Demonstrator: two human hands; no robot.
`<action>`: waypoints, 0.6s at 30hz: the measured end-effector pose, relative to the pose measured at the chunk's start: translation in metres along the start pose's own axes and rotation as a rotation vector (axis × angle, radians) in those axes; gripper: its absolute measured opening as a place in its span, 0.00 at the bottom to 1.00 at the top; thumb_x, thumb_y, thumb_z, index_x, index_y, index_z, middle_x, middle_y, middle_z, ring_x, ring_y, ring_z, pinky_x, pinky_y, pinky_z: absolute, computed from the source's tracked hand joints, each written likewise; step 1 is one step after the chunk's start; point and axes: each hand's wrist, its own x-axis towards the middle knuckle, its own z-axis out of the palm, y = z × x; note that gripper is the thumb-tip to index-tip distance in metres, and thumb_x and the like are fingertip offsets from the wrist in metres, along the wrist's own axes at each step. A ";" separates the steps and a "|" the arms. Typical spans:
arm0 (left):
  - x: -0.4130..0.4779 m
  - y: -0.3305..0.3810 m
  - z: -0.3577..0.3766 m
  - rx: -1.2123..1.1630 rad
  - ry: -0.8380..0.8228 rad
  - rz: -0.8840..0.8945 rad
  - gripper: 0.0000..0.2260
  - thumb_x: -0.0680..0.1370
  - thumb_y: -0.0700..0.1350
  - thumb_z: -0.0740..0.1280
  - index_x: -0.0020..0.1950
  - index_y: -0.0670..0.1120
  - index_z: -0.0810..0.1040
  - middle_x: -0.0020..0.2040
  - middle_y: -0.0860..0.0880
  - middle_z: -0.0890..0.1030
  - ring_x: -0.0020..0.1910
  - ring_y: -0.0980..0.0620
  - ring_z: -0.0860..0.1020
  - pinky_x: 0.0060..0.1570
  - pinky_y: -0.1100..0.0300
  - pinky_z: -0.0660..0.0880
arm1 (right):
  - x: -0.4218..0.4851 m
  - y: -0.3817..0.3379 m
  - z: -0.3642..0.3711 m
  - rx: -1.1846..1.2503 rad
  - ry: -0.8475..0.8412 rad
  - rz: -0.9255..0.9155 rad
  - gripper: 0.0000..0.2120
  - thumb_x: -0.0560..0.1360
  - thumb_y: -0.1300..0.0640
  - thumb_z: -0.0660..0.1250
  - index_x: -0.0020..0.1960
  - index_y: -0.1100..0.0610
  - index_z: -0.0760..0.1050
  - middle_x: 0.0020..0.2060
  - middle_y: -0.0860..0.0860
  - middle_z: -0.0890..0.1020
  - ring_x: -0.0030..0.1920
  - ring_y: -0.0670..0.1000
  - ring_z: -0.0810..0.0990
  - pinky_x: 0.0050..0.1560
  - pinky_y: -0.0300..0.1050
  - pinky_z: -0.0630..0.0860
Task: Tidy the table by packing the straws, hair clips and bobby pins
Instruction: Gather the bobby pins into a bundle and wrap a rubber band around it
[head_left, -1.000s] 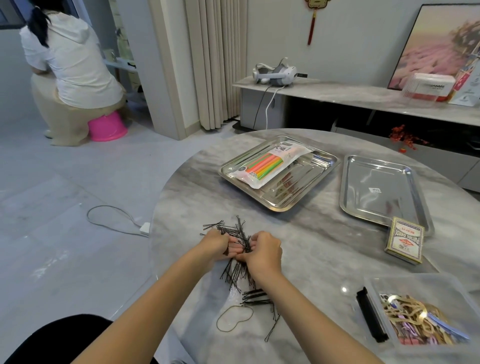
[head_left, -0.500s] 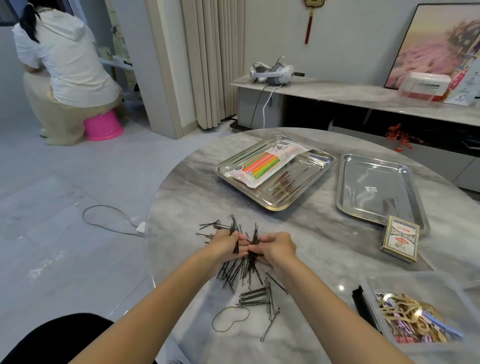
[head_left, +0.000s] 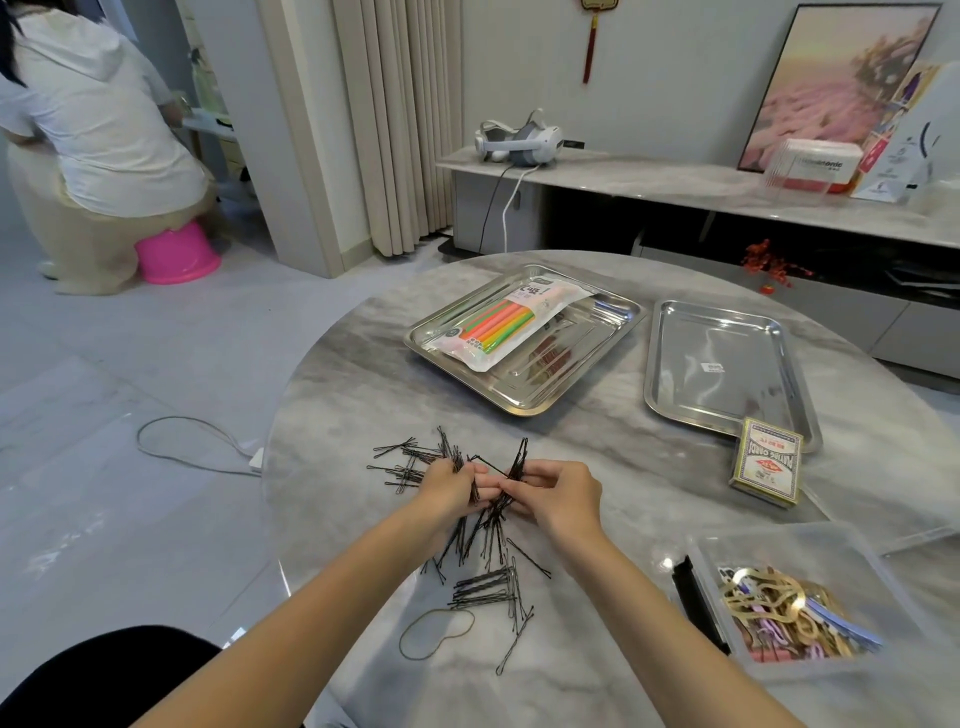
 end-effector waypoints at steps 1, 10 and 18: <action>-0.001 0.002 0.003 -0.006 -0.005 -0.006 0.10 0.83 0.38 0.51 0.52 0.39 0.71 0.48 0.42 0.79 0.42 0.50 0.79 0.41 0.63 0.76 | 0.000 -0.001 -0.002 -0.032 -0.002 -0.027 0.07 0.67 0.67 0.75 0.42 0.70 0.80 0.38 0.65 0.83 0.36 0.50 0.79 0.38 0.42 0.83; 0.002 0.010 0.012 0.126 0.051 0.048 0.10 0.83 0.40 0.50 0.52 0.40 0.69 0.49 0.41 0.82 0.36 0.50 0.79 0.41 0.57 0.77 | 0.008 -0.020 -0.026 -0.145 -0.094 -0.144 0.03 0.68 0.68 0.74 0.42 0.66 0.82 0.36 0.60 0.81 0.37 0.52 0.79 0.39 0.41 0.82; 0.003 0.009 0.024 0.147 0.028 -0.016 0.08 0.82 0.38 0.49 0.50 0.39 0.66 0.39 0.46 0.80 0.31 0.50 0.79 0.32 0.60 0.75 | 0.007 -0.031 -0.056 -0.043 -0.100 -0.056 0.03 0.69 0.71 0.72 0.41 0.65 0.80 0.35 0.57 0.80 0.37 0.51 0.80 0.40 0.38 0.82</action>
